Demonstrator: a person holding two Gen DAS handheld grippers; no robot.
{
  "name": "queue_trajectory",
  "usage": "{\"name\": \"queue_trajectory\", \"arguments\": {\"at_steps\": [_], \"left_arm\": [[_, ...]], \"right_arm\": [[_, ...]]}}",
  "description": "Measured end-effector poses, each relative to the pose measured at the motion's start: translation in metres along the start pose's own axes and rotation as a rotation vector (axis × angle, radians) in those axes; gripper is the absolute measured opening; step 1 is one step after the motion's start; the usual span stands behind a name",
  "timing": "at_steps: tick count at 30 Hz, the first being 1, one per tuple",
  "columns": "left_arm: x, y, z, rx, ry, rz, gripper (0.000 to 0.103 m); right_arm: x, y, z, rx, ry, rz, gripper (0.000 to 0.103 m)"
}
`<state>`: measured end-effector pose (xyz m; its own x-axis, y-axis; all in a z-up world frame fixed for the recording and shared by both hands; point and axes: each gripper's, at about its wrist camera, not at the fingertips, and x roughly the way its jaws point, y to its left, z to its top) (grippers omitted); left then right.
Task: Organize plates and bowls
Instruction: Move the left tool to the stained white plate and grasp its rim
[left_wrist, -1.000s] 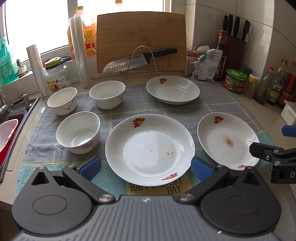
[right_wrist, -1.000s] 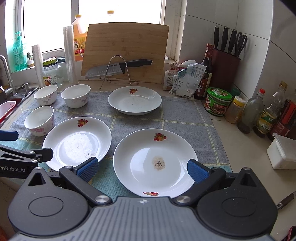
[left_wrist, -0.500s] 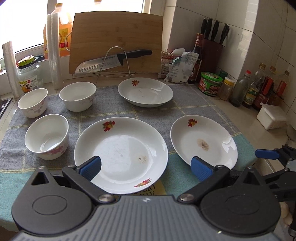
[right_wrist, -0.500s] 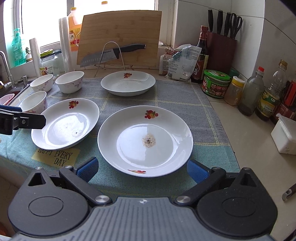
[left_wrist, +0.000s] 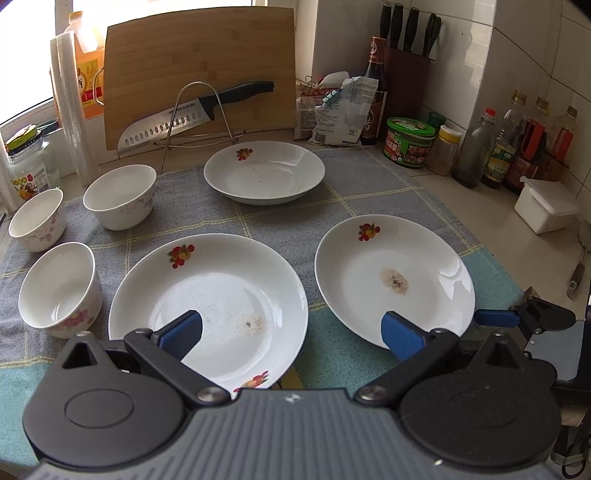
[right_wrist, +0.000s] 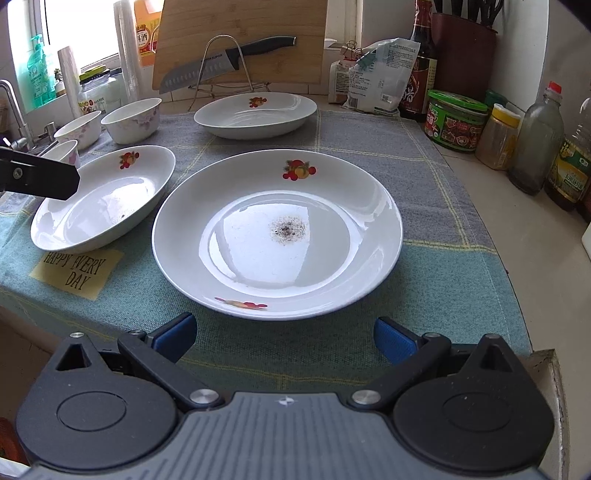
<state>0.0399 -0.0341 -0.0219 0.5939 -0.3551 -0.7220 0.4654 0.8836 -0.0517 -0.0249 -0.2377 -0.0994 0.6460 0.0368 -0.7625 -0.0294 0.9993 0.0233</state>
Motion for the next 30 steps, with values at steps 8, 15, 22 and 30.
{"name": "queue_trajectory", "arguments": {"at_steps": [8, 15, 22, 30], "left_arm": [[0.017, -0.014, 0.011, 0.051, 0.022, 0.022, 0.102], [0.028, -0.021, 0.024, 0.084, 0.039, 0.025, 0.102], [0.042, -0.034, 0.042, 0.138, 0.068, -0.004, 0.102], [0.061, -0.050, 0.062, 0.242, 0.096, -0.077, 0.102]], "right_arm": [[0.015, -0.005, 0.002, -0.091, -0.029, 0.018, 0.103], [0.018, -0.009, 0.003, -0.150, -0.070, 0.082, 0.103], [0.016, -0.017, -0.012, -0.172, -0.174, 0.118, 0.103], [0.015, -0.021, -0.012, -0.192, -0.183, 0.146, 0.103]]}}
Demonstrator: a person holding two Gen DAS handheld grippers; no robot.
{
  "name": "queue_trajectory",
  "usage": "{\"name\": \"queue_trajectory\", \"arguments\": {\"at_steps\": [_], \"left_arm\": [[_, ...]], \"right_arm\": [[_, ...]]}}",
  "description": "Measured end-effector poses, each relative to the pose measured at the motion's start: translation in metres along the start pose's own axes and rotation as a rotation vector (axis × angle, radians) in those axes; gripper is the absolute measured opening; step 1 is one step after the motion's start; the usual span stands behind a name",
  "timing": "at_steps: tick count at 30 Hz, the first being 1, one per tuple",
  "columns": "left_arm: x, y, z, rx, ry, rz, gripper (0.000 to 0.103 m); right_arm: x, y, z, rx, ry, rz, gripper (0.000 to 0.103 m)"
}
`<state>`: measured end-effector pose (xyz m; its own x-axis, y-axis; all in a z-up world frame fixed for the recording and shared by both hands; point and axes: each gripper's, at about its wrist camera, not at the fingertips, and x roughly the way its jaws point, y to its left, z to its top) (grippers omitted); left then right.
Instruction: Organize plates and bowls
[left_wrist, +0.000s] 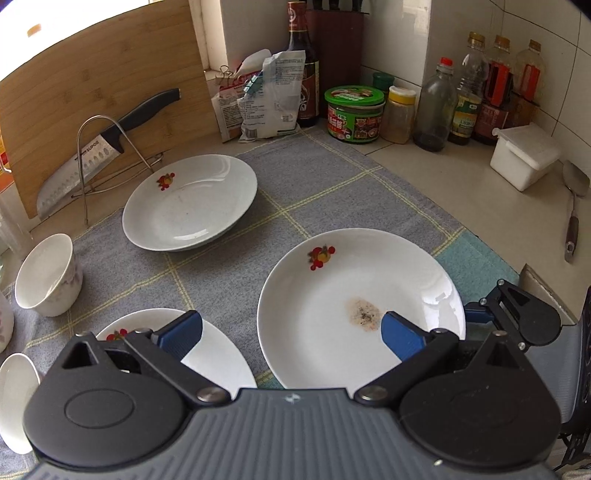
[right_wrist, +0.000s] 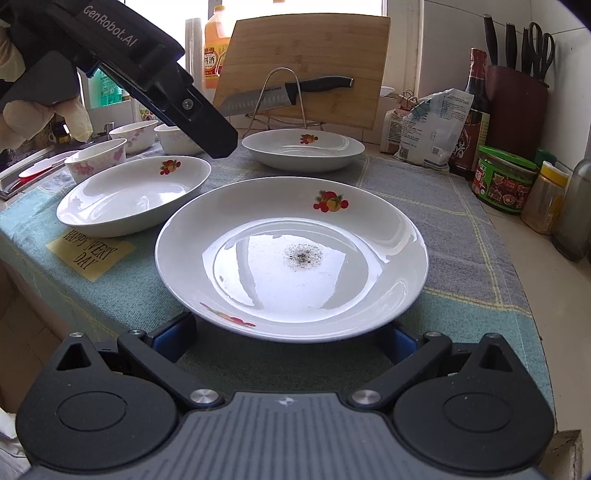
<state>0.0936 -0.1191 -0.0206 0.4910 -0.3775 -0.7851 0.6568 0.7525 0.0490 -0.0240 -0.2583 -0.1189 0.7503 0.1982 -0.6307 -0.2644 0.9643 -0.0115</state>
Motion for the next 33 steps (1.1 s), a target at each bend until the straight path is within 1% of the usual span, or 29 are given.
{"name": "queue_trajectory", "arguments": {"at_steps": [8, 11, 15, 20, 23, 27, 32, 33], "left_arm": [[0.040, 0.009, 0.020, 0.099, 0.051, -0.113, 0.102], [0.058, 0.017, 0.030, 0.122, 0.083, -0.170, 0.102], [0.078, 0.023, 0.039, 0.166, 0.118, -0.213, 0.102], [0.098, 0.023, 0.044, 0.214, 0.172, -0.278, 0.099], [0.106, 0.021, 0.045, 0.247, 0.195, -0.305, 0.094], [0.117, 0.018, 0.046, 0.267, 0.239, -0.334, 0.080], [0.120, 0.017, 0.046, 0.285, 0.260, -0.369, 0.077], [0.121, 0.017, 0.047, 0.289, 0.262, -0.376, 0.074]], "right_arm": [[0.002, 0.001, -0.001, 0.014, -0.008, -0.019, 0.103], [0.004, 0.001, 0.002, 0.022, 0.014, -0.027, 0.103], [0.005, 0.000, 0.003, 0.030, 0.020, -0.037, 0.103], [0.006, 0.002, 0.003, 0.031, 0.022, -0.046, 0.103], [0.006, 0.002, 0.003, 0.030, 0.023, -0.046, 0.103], [0.005, 0.003, 0.001, 0.030, 0.010, -0.051, 0.103], [0.005, 0.004, 0.000, 0.029, 0.004, -0.052, 0.103], [0.005, 0.004, 0.000, 0.028, 0.004, -0.051, 0.103]]}}
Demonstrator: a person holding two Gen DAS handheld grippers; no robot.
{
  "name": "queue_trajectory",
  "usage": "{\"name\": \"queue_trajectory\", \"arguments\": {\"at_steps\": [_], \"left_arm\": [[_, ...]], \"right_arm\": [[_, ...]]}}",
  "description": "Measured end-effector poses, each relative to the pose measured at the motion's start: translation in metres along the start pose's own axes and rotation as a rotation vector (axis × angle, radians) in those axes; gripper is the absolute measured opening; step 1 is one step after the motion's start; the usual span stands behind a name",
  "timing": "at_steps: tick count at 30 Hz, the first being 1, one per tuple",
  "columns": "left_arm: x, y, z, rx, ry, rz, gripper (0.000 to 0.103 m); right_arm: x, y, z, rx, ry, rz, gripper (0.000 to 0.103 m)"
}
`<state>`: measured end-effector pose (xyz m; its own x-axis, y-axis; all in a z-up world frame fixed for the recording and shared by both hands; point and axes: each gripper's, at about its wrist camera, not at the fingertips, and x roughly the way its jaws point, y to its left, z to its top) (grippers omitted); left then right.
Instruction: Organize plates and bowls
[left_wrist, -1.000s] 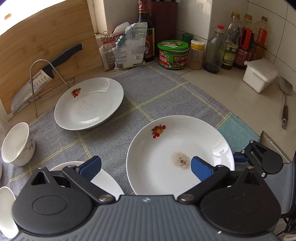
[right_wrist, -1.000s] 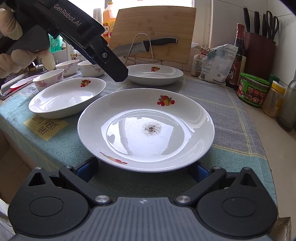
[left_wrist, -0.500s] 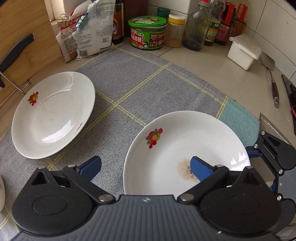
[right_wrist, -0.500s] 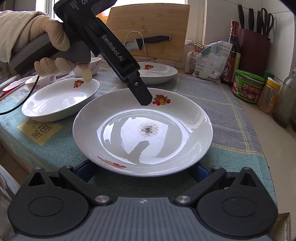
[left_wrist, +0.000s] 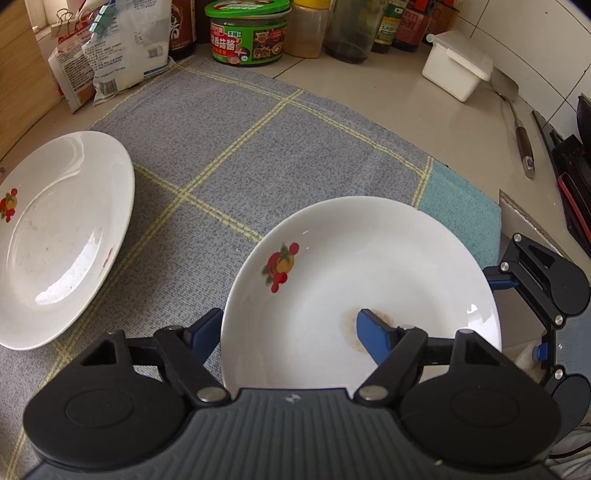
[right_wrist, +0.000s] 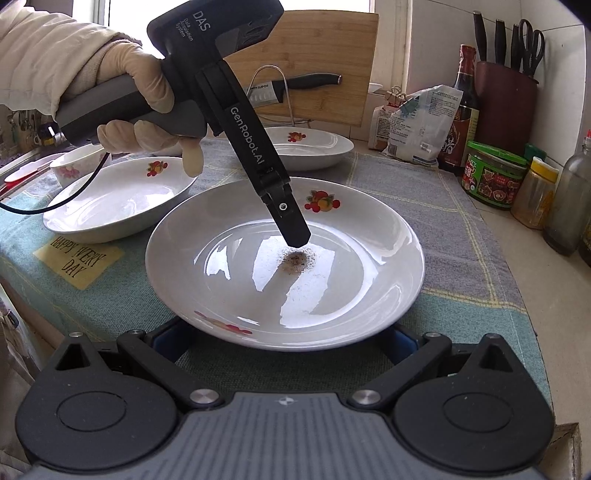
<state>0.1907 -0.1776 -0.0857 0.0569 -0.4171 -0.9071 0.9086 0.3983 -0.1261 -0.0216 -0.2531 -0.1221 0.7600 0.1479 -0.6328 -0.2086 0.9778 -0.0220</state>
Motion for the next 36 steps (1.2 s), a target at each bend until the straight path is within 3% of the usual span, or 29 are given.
{"name": "queue_trajectory", "arguments": {"at_steps": [8, 22, 36], "left_arm": [[-0.001, 0.003, 0.004, 0.001, 0.025, -0.031, 0.063], [-0.001, 0.004, 0.005, 0.024, 0.051, -0.054, 0.063], [-0.010, 0.005, 0.028, 0.029, 0.006, -0.051, 0.063]], "right_arm": [[0.001, -0.001, 0.003, -0.002, 0.019, 0.005, 0.103], [0.004, -0.001, 0.010, -0.009, 0.077, 0.012, 0.103], [0.000, -0.020, 0.027, -0.034, 0.082, 0.001, 0.103]]}}
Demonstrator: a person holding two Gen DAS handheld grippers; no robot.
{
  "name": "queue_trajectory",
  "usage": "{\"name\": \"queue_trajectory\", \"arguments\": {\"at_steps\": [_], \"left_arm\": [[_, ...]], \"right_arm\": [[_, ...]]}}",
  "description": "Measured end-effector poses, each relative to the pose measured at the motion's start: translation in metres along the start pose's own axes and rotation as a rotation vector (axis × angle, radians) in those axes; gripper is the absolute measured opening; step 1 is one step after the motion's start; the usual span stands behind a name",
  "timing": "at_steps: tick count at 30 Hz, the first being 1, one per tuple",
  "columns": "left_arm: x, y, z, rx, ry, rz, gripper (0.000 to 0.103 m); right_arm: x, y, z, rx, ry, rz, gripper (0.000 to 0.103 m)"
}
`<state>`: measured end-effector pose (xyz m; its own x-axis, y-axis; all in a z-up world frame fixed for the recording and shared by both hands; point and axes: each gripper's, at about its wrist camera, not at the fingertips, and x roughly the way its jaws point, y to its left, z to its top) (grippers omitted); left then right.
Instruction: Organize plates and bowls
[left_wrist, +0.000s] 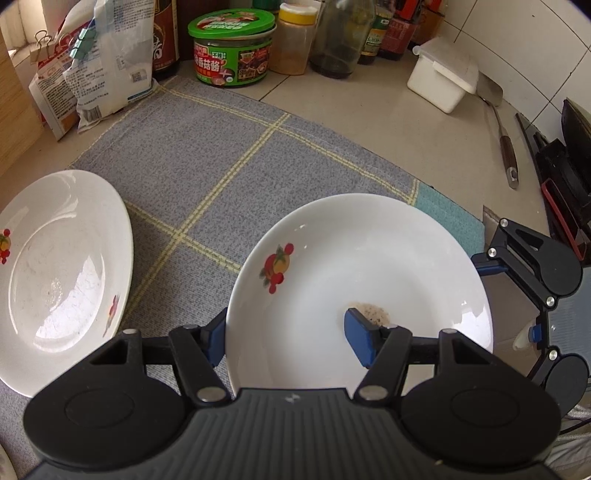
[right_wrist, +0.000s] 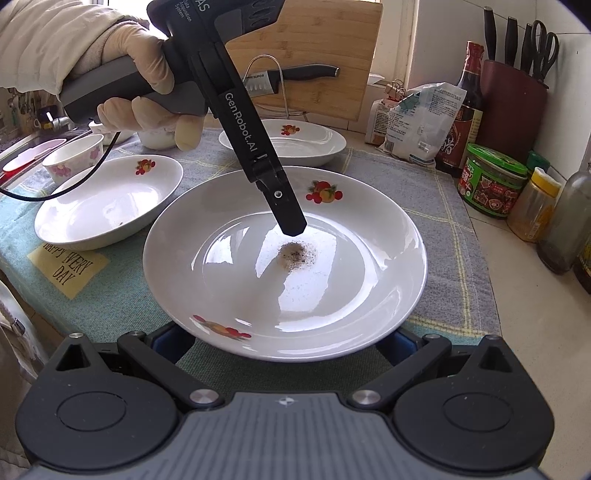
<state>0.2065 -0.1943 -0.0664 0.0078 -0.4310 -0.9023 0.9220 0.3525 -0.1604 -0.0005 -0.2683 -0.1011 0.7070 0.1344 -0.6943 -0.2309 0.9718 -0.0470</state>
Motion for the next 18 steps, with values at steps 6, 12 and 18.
{"name": "queue_trajectory", "arguments": {"at_steps": [6, 12, 18], "left_arm": [[0.004, 0.007, 0.025, -0.002, -0.022, 0.003, 0.063], [0.010, 0.016, 0.048, -0.002, -0.043, 0.012, 0.063], [0.018, 0.027, 0.069, -0.007, -0.052, 0.012, 0.063]], "right_arm": [[0.005, -0.020, 0.009, -0.006, 0.003, -0.009, 0.103], [0.015, -0.043, 0.019, -0.010, 0.008, -0.017, 0.103], [0.027, -0.062, 0.028, -0.001, 0.016, -0.013, 0.103]]}}
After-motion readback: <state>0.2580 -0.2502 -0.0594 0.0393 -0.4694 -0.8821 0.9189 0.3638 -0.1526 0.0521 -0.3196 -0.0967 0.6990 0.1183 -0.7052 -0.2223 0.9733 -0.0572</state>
